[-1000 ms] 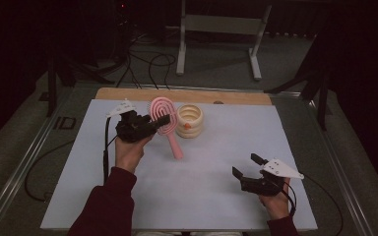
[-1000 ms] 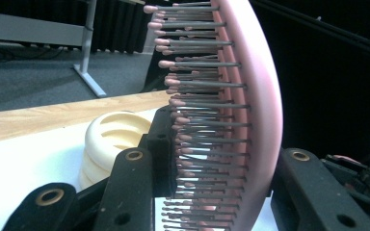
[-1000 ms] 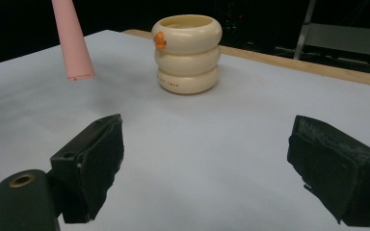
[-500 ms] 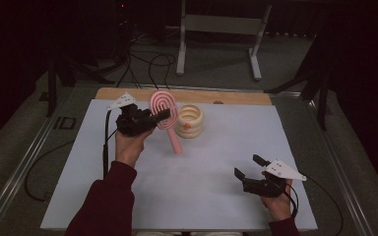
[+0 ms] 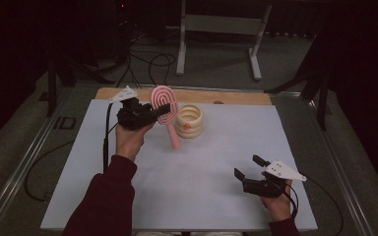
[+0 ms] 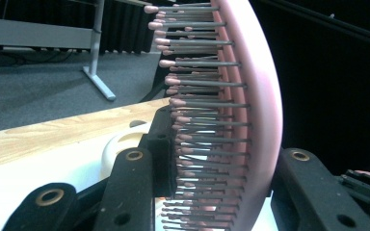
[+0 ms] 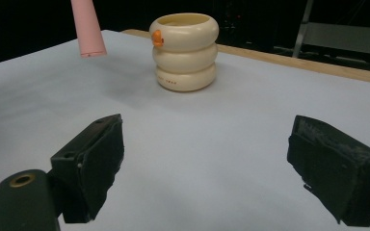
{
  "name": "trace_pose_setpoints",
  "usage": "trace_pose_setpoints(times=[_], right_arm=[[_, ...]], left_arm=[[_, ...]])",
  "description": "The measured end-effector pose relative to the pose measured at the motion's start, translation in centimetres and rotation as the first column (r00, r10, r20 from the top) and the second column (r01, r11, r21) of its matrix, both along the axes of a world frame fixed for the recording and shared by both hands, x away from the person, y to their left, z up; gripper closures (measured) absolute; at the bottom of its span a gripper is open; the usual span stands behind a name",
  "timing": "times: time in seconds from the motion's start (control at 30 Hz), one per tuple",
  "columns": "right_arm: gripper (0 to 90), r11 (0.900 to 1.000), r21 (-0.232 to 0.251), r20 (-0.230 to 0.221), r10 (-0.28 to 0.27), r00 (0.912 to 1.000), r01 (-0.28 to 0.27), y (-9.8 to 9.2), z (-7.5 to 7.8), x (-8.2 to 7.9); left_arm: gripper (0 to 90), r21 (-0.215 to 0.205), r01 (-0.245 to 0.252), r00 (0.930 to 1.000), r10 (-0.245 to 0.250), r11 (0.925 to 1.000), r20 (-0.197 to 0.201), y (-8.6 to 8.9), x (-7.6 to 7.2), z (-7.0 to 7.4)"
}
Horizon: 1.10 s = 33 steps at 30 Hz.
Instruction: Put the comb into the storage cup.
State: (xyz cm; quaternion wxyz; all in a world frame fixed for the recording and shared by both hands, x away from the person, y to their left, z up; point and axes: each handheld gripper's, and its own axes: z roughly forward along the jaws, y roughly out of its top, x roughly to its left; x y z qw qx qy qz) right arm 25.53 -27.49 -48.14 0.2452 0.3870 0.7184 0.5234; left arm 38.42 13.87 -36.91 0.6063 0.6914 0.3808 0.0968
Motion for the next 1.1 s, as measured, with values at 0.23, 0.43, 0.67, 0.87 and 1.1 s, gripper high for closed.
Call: trace_pose_setpoints(times=[0.23,0.43,0.67,0.87,1.1], right_arm=[[12.9,1.000,-0.002,0.000,0.000,1.0000,0.000,0.0,0.0,0.0],[12.9,1.000,0.001,-0.001,-0.001,1.0000,0.001,0.0,0.0,0.0],[12.9,1.000,0.005,0.003,0.000,1.0000,0.000,-0.1,0.1,0.0],[13.0,1.000,0.007,0.003,-0.004,1.0000,0.004,-0.2,0.1,0.0],[13.0,1.000,0.009,0.001,-0.003,1.0000,0.003,-0.2,0.1,0.0]], left_arm=[[63.8,0.000,-0.011,0.9999,0.011,0.9999,0.002,0.2,0.5,0.2],[63.8,0.004,-0.012,0.9999,0.012,0.9999,0.004,0.1,0.9,0.3],[63.8,0.005,-0.013,0.9998,0.013,0.9999,0.015,-0.2,1.3,0.7],[63.8,0.014,-0.019,0.9996,0.019,0.9997,0.020,-0.3,1.8,1.1],[63.8,0.013,-0.026,0.9993,0.026,0.9996,0.028,-0.4,2.2,1.6]])
